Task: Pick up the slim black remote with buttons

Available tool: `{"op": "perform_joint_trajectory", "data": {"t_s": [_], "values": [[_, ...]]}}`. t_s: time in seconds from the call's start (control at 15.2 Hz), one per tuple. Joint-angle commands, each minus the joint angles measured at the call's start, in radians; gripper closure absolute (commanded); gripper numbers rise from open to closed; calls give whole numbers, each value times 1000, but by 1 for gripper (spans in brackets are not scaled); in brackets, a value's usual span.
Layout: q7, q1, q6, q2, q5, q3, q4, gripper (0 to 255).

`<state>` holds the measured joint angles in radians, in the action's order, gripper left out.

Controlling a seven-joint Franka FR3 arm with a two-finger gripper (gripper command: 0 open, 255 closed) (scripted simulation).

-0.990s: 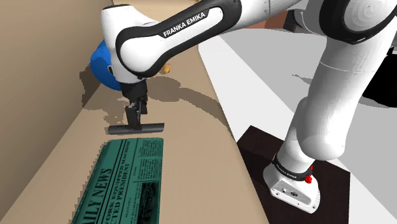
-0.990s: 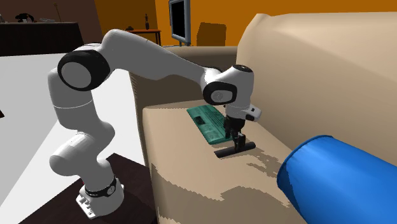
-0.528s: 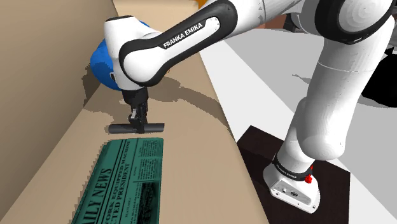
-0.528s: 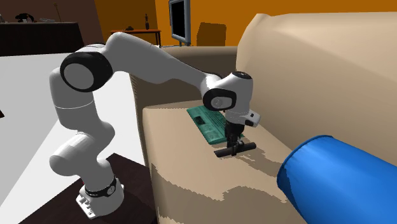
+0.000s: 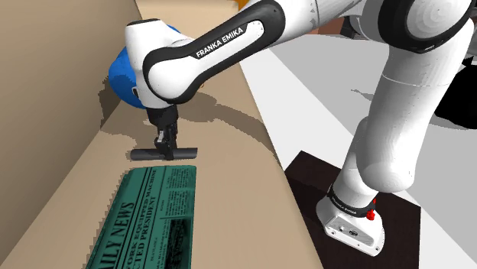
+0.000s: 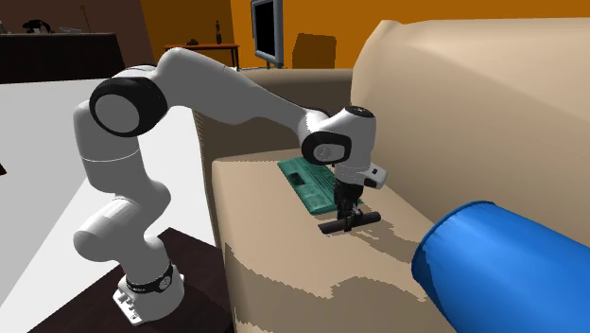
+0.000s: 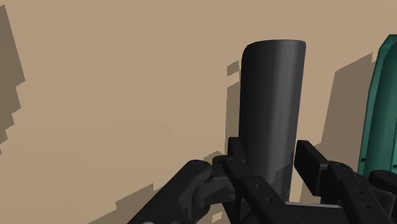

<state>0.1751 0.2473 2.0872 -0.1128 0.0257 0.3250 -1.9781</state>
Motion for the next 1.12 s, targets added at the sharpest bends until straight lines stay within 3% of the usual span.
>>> {"op": "perform_joint_trajectory", "data": {"t_s": [0.0,1.06], "values": [[0,0,-11,4,2,1,5,255],[3,-4,-193,53,17,1,140,255]]}}
